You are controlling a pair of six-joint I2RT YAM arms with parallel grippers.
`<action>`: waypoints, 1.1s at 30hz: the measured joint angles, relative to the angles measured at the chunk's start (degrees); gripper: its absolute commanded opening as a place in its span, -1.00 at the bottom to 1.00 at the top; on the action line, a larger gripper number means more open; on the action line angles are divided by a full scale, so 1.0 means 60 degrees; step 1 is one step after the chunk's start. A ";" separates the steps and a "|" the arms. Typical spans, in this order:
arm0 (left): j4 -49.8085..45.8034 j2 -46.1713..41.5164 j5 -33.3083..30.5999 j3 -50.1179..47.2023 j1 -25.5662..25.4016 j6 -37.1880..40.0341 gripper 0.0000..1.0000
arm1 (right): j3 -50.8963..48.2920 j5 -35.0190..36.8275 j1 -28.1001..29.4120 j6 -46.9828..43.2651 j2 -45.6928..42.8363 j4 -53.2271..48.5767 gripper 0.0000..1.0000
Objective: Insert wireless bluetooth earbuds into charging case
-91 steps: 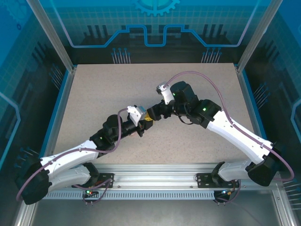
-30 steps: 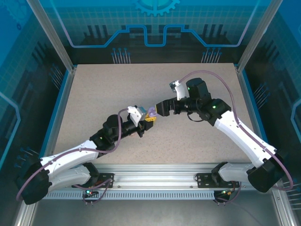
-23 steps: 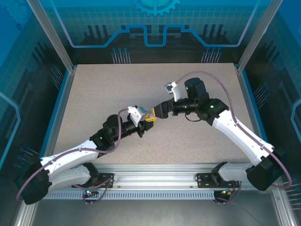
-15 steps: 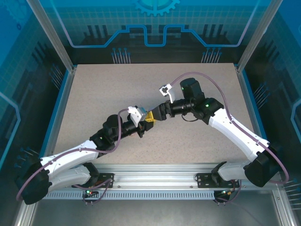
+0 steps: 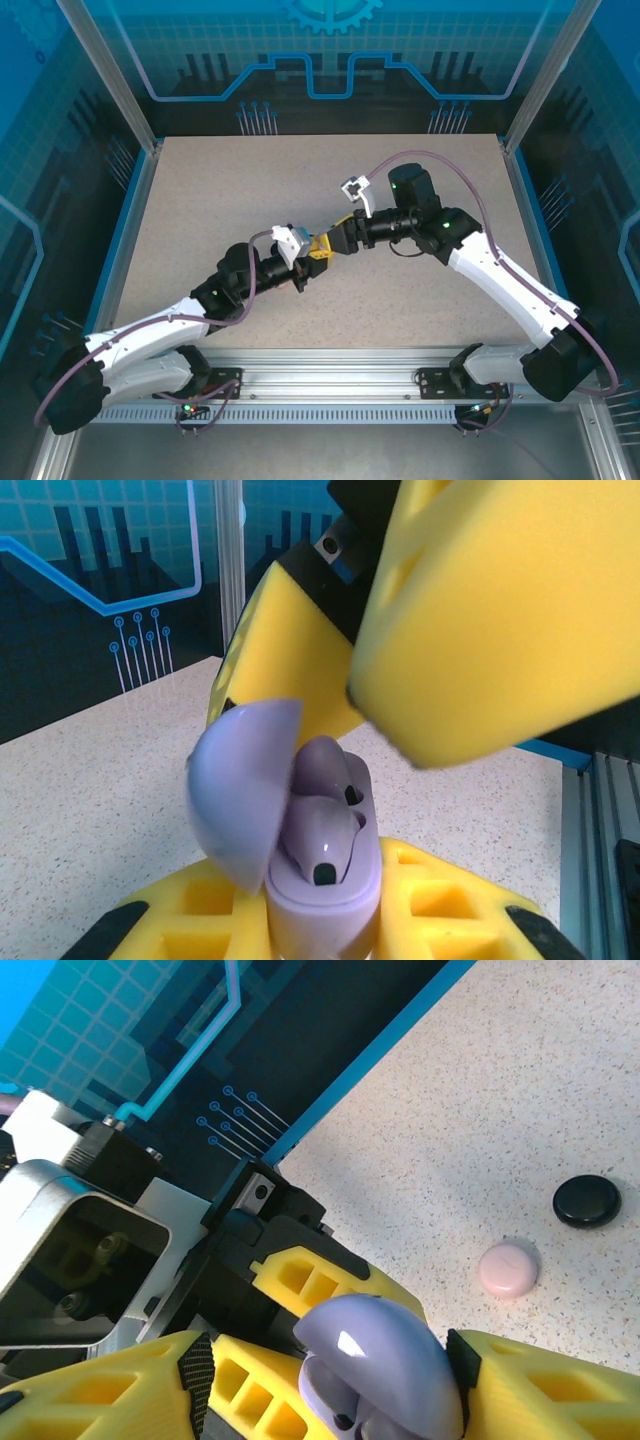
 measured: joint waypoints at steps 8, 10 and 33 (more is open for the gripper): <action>-0.0200 0.0011 -0.0018 0.0000 -0.0022 -0.0007 -0.82 | 0.0033 0.0535 -0.0171 -0.0324 -0.0535 -0.0459 0.38; -0.0331 0.0011 -0.0025 0.0000 -0.0022 -0.0036 -0.82 | 0.0069 0.1188 -0.0229 -0.0437 -0.0605 -0.0816 0.48; -0.3217 0.5530 0.1752 0.1887 0.0798 -0.5552 -0.70 | -0.1585 0.5905 -0.2736 -0.0095 -0.2441 -0.2579 1.00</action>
